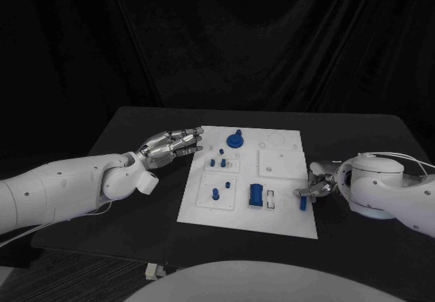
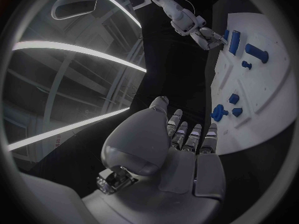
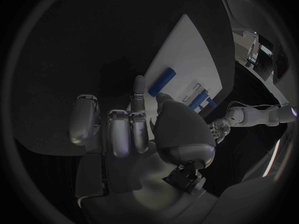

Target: Assemble the parts on the task board

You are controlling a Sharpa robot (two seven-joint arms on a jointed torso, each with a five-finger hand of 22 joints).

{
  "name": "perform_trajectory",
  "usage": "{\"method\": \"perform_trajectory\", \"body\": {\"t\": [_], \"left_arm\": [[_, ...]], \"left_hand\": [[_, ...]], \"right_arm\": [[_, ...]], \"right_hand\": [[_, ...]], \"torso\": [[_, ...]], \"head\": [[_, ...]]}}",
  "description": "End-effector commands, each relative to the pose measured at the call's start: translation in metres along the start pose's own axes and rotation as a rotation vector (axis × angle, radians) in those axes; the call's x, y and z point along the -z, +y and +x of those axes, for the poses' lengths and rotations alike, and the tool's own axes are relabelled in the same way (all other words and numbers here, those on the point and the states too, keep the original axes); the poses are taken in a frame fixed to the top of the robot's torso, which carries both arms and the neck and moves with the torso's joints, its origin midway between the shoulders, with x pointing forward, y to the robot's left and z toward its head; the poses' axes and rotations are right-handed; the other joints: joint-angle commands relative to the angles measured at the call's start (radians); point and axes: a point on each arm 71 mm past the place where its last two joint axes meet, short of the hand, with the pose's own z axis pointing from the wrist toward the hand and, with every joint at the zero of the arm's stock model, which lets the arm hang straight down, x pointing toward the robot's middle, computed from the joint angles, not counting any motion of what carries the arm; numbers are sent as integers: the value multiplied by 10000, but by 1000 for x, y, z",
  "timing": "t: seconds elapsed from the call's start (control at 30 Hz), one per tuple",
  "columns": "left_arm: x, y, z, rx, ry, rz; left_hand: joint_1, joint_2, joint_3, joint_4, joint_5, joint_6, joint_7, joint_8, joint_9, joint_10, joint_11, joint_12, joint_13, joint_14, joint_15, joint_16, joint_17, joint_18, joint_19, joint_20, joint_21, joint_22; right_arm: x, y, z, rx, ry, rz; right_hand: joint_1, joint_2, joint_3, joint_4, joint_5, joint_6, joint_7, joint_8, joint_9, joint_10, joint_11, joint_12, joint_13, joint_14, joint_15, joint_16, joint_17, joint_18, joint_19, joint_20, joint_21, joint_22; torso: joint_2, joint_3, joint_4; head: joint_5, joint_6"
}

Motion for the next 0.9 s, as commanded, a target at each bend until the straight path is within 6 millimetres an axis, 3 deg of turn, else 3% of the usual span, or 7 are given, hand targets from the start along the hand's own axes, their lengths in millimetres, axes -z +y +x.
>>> {"method": "perform_trajectory", "body": {"t": [0.03,0.2,0.3,0.37,0.57,0.9], "left_arm": [[0,0,2,114,134,92],[0,1,1,120,130,78],[0,1,2,129,135,69],[0,2,2,135,138,62],[0,2,2,142,131,43],[0,4,2,157,140,-4]], "left_hand": [[155,-39,276,14,171,85,18,16,49,-5,122,161,-29,-125,20,204,111,-43,136,33,-68,53],[155,-39,276,14,171,85,18,16,49,-5,122,161,-29,-125,20,204,111,-43,136,33,-68,53],[159,-37,290,5,174,74,21,14,47,-5,126,162,-30,-126,19,206,111,-42,135,33,-68,47],[159,-37,290,5,174,74,21,14,47,-5,126,162,-30,-126,19,206,111,-42,135,33,-68,47],[159,-37,290,5,174,74,21,14,47,-5,126,162,-30,-126,19,206,111,-42,135,33,-68,47],[166,-39,323,-20,175,35,31,6,42,-10,134,153,-33,-130,18,206,110,-42,135,32,-69,43]], "right_arm": [[0,1,7,-500,319,-6],[0,1,7,-682,415,-5],[0,1,8,-763,460,-8],[0,1,8,-803,477,-10],[0,0,8,-913,515,-7],[-1,0,8,-1110,475,-17]], "right_hand": [[693,-5,405,-368,345,-291,-91,-266,-345,1153,-76,198,2643,708,-126,-148,714,462,41,-60,-212,1627],[901,-21,619,-508,587,-382,-96,-214,-183,1153,-80,198,2643,686,-131,-209,601,485,8,-68,-358,1592],[1087,-51,883,-665,1004,-487,-92,-168,-20,1153,-80,198,2643,669,-134,-259,514,500,-10,-73,-475,1567],[1094,-56,897,-674,1018,-495,-91,-166,-10,1153,-80,198,2643,668,-134,-264,505,502,-13,-72,-487,1564],[1153,-165,1298,-842,1634,-636,-77,-94,243,1153,-70,198,2643,649,-127,-330,395,523,-33,-69,-653,1533],[1198,-328,1668,-1068,1899,-905,-21,-134,396,1153,-31,198,2643,626,-98,-405,270,549,-66,-52,-849,1493]], "torso": [[3,0,3],[1,-1,5],[-1,0,5],[-2,1,5],[2,0,0],[1,0,0]], "head": [[2,2],[13,2],[29,2],[26,2],[38,2],[61,2]]}}
